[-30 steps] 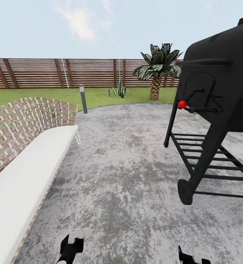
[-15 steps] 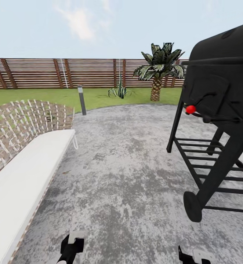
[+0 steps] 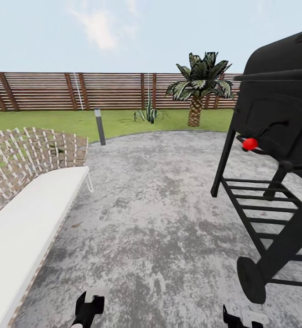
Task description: Pick up the pesticide atomizer in the garden and spray insectifuge to fully cover both potted plants in the garden.
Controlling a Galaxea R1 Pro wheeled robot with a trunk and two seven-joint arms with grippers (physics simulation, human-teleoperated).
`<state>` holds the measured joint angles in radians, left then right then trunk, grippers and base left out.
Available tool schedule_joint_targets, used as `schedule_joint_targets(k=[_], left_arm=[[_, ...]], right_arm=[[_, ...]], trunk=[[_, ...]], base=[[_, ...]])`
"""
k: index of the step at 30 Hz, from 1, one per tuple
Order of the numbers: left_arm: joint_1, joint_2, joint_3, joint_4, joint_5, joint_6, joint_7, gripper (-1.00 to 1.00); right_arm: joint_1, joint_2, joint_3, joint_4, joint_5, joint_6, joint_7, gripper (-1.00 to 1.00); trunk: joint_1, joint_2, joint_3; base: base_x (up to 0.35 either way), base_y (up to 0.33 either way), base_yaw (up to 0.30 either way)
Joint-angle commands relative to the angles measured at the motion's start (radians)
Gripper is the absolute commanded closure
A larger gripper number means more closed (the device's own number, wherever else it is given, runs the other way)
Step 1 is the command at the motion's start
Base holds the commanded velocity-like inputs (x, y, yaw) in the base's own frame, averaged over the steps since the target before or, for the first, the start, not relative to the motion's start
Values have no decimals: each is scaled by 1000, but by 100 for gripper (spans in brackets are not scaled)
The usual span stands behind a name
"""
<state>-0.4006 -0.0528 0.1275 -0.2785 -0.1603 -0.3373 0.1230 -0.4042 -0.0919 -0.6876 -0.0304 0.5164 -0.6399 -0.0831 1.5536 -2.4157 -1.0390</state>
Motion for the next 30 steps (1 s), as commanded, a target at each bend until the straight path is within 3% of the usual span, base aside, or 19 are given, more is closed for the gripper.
schedule_joint_targets(k=[1, 11, 30], left_arm=[[-1, -1, 6, 1, -11, -3, 4, 100], [0, -1, 6, 1, -11, -2, 4, 100], [-1, -1, 6, 1, -11, -2, 3, 100]], right_arm=[[-1, -1, -2, -9, 11, -3, -9, -100], [-1, -12, 5, -40, 18, -4, -5, -100], [-1, -9, 6, -37, 20, -4, -3, -100]], trunk=[[0, 0, -1], [0, 0, -1], [0, 0, -1]], base=[[337, 0, 0], [337, 0, 0], [337, 46, 0]])
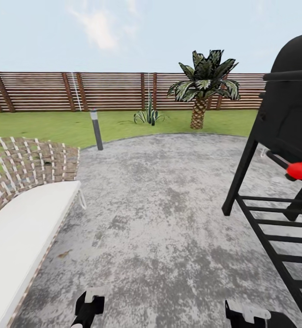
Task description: Pick up the pesticide atomizer in the garden and spray insectifuge to fully cover both potted plants in the garden.
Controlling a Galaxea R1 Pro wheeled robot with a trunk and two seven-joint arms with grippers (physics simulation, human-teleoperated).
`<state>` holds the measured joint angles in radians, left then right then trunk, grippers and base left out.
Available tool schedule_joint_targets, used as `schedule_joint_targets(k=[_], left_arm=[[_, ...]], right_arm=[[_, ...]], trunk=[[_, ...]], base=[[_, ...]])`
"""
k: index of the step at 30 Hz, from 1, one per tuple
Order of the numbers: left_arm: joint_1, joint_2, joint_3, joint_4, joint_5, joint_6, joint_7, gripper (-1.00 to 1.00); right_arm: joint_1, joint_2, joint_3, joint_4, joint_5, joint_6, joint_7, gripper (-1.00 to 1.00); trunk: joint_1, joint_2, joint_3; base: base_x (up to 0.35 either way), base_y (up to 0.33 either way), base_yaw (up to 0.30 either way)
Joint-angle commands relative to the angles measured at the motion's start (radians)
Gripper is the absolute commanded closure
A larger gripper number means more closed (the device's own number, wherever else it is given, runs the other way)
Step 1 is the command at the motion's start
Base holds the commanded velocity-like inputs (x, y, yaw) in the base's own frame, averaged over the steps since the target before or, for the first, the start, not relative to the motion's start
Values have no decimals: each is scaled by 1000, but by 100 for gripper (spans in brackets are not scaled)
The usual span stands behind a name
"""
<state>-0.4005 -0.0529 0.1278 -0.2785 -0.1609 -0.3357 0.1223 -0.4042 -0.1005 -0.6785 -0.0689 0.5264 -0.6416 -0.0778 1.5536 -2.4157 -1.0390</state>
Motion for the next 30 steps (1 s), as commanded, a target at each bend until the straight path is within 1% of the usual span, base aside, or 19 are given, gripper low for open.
schedule_joint_targets(k=[1, 10, 16, 30], left_arm=[[-1, -1, 6, 1, -11, -3, 3, 100], [-1, -1, 6, 1, -11, -3, 3, 100], [-1, -1, 6, 1, -11, -3, 3, 100], [-1, -1, 6, 1, -12, -3, 2, 100]], right_arm=[[-1, 0, -3, 2, 10, -3, -8, -100], [-1, 3, -3, 3, 10, -3, -8, -100], [-1, -4, -3, 3, 11, -3, -8, -100], [-1, -2, -3, 3, 12, -3, -8, -100]], trunk=[[0, 0, -1], [0, 0, -1], [0, 0, -1], [0, 0, -1]], base=[[339, 0, 0], [339, 0, 0], [338, 0, 0], [339, 0, 0]])
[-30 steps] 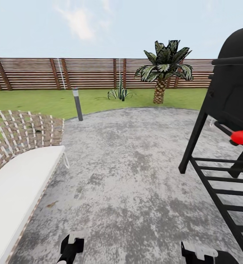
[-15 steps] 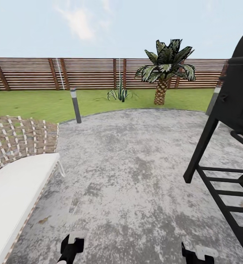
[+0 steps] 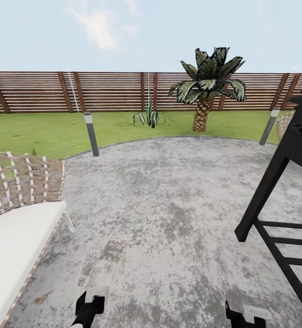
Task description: Pick up the pesticide atomizer in the garden and spray insectifuge to fully cover both potted plants in the garden.
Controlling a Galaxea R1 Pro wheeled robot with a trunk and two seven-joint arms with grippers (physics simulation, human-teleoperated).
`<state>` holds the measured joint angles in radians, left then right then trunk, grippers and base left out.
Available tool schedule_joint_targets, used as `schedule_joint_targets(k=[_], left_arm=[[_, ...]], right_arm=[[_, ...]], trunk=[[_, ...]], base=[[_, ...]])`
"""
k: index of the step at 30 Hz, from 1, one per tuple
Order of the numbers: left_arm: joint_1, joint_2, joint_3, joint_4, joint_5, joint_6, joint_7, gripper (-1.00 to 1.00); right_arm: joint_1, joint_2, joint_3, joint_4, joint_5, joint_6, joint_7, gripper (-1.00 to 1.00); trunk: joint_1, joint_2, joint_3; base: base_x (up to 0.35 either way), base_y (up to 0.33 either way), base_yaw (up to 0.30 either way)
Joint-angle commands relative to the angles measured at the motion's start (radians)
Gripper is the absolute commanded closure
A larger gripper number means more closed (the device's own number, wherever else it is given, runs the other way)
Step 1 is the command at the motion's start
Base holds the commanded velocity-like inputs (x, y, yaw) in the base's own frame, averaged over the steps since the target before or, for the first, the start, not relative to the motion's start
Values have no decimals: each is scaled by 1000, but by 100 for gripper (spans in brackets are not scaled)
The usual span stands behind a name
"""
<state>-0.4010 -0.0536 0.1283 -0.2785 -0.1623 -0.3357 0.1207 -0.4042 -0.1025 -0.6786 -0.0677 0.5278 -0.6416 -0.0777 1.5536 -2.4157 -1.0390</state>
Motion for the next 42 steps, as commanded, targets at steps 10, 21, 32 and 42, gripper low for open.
schedule_joint_targets(k=[10, 21, 32, 42], left_arm=[[-1, 0, 5, 1, -11, -3, 4, 100], [0, 0, 5, 1, -13, -3, 4, 100], [0, 0, 5, 1, -12, -3, 4, 100], [0, 0, 5, 1, -11, -3, 4, 100]], right_arm=[[-1, 0, -3, 2, 11, -3, -8, -100], [-1, 1, -1, 2, 11, -3, -8, -100], [-1, 8, 0, 4, 11, -3, -8, -100], [-1, 8, 1, 5, 11, -3, -8, -100]], trunk=[[0, 0, -1], [0, 0, -1], [0, 0, -1], [0, 0, -1]], base=[[338, 0, 0], [338, 0, 0], [338, 0, 0], [338, 0, 0]])
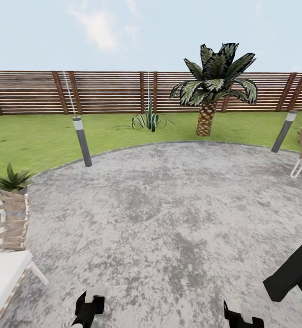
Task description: Pick up the pesticide atomizer in the garden and spray insectifuge to fully cover both potted plants in the garden.
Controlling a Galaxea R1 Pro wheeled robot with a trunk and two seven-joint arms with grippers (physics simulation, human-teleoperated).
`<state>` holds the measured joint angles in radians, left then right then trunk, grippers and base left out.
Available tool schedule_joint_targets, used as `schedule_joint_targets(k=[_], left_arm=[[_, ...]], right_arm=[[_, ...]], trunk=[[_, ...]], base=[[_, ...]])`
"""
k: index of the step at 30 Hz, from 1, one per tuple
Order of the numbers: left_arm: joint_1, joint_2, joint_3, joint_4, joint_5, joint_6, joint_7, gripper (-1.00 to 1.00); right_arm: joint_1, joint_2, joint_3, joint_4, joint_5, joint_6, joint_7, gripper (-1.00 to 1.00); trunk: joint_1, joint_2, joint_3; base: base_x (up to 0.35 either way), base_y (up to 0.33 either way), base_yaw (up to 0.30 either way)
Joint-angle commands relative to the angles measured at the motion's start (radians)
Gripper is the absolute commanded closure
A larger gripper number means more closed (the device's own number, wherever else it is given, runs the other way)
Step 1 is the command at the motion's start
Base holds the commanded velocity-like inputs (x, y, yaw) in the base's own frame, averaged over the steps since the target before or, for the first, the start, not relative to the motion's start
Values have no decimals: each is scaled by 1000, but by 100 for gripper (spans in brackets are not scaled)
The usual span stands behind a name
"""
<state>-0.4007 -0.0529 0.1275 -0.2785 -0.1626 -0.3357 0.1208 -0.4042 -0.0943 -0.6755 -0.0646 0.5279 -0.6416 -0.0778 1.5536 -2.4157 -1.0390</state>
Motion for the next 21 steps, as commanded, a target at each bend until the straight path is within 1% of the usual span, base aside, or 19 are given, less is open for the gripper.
schedule_joint_targets(k=[1, 21], left_arm=[[-1, -1, 6, 1, -11, -3, 3, 100], [-1, -1, 6, 1, -11, -3, 3, 100]], right_arm=[[-1, 0, -3, 2, 11, -3, -8, -100], [-1, 0, -3, 0, 10, -3, -8, -100]], trunk=[[0, 0, -1], [0, 0, -1]], base=[[338, 0, 0], [338, 0, 0]])
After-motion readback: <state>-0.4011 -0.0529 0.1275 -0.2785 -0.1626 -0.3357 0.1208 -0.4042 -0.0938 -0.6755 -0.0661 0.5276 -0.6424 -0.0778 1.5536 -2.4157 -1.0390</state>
